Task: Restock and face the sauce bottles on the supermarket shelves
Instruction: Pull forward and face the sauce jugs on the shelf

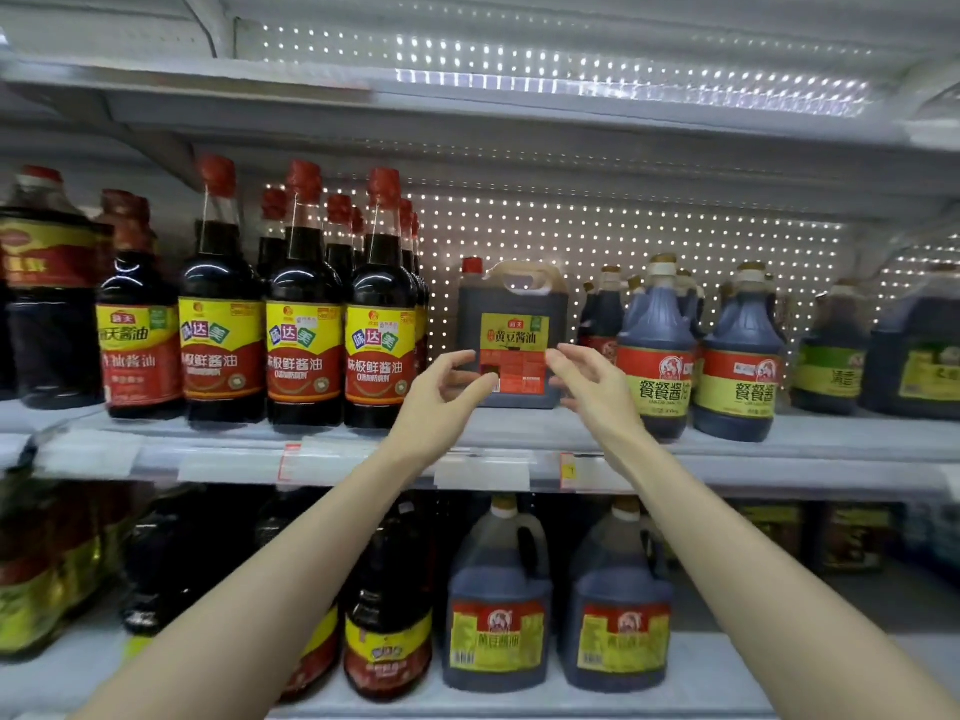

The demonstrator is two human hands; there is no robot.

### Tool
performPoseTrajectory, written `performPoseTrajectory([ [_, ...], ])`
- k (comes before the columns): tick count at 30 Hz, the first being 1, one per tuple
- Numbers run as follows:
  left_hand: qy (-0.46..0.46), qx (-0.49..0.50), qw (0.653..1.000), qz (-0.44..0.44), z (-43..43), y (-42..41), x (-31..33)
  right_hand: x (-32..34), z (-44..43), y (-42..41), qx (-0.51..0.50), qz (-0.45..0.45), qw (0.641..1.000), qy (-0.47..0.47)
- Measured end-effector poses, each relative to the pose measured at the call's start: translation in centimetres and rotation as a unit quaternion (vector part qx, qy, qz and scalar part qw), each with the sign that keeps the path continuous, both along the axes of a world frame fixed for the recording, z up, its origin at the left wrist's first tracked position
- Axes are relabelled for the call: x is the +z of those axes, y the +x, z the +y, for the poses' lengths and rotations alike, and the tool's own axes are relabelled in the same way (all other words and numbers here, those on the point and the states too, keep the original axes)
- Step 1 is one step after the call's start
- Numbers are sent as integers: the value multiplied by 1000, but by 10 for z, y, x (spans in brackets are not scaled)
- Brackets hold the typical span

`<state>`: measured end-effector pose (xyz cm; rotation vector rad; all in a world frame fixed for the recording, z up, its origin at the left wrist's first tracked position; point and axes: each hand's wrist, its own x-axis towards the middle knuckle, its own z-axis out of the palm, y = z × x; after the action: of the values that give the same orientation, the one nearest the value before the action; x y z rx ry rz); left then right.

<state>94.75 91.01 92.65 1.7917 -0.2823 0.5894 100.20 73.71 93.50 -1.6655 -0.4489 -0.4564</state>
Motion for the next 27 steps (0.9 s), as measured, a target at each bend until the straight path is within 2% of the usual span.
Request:
performPoseTrajectory([
  [4, -13, -7, 1000, 7, 11, -30, -31, -25, 4, -36, 38, 25, 998, 37],
  [13, -22, 12, 997, 70, 29, -74, -118, -119, 23, -79, 103, 82, 991, 20],
  [22, -76, 64, 965, 242, 22, -112, -293, -304, 19, -98, 133, 236, 962, -27],
  [25, -73, 78, 951, 288, 21, -126, -325, -336, 13, -107, 109, 263, 957, -50],
  [26, -79, 71, 931, 349, 15, -144, -395, -411, 12, -123, 130, 322, 935, -73],
  [27, -98, 80, 921, 368, 11, -153, -426, -445, 11, -132, 131, 349, 925, -74],
])
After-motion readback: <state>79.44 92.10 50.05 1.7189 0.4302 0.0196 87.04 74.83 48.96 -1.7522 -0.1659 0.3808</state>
